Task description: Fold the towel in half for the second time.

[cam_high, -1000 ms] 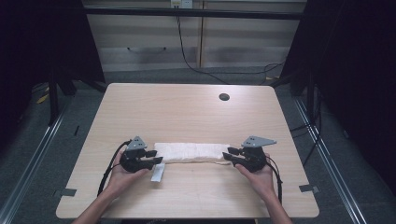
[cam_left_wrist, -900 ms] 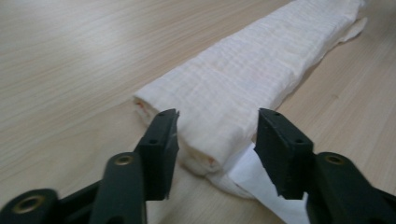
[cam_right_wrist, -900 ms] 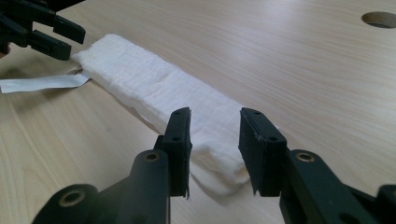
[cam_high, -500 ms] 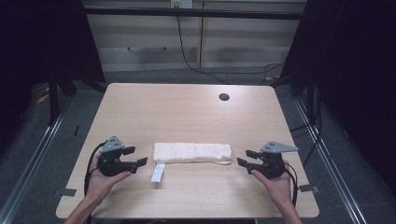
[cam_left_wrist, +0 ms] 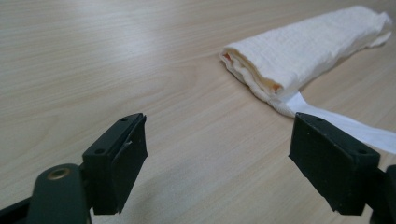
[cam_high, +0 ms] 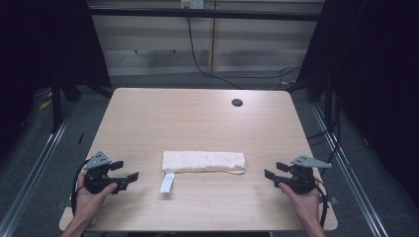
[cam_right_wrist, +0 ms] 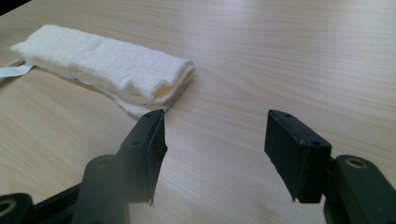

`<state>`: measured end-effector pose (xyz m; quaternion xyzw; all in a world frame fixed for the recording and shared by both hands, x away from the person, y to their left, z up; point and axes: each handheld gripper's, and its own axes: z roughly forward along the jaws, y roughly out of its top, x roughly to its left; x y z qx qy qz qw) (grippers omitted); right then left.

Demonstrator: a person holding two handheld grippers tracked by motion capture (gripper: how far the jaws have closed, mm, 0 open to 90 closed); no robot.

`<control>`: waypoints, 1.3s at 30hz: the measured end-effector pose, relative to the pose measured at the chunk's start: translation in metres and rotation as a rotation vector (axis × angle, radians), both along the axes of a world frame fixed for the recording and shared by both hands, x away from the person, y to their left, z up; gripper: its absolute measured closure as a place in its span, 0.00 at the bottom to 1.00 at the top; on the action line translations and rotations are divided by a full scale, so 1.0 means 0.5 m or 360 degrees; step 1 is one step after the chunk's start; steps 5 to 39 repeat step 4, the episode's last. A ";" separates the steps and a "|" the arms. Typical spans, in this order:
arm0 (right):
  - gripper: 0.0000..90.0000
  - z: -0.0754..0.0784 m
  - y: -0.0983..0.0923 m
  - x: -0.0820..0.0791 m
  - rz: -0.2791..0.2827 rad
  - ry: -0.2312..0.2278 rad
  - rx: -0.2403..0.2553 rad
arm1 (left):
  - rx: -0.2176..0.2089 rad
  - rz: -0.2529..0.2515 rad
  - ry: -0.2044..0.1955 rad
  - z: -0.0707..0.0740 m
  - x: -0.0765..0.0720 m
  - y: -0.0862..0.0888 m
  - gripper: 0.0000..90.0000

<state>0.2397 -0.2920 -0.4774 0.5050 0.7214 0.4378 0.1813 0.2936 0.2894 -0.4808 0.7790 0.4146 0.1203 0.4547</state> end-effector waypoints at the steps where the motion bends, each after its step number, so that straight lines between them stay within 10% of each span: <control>1: 0.42 -0.006 -0.003 0.001 -0.0007 0.0006 0.0001 | 0.0006 -0.0001 0.0010 -0.002 0.002 0.003 0.21; 39: 0.40 -0.021 -0.003 0.003 -0.0016 0.0044 -0.0032 | -0.0018 0.0002 0.0043 -0.010 0.004 0.008 0.21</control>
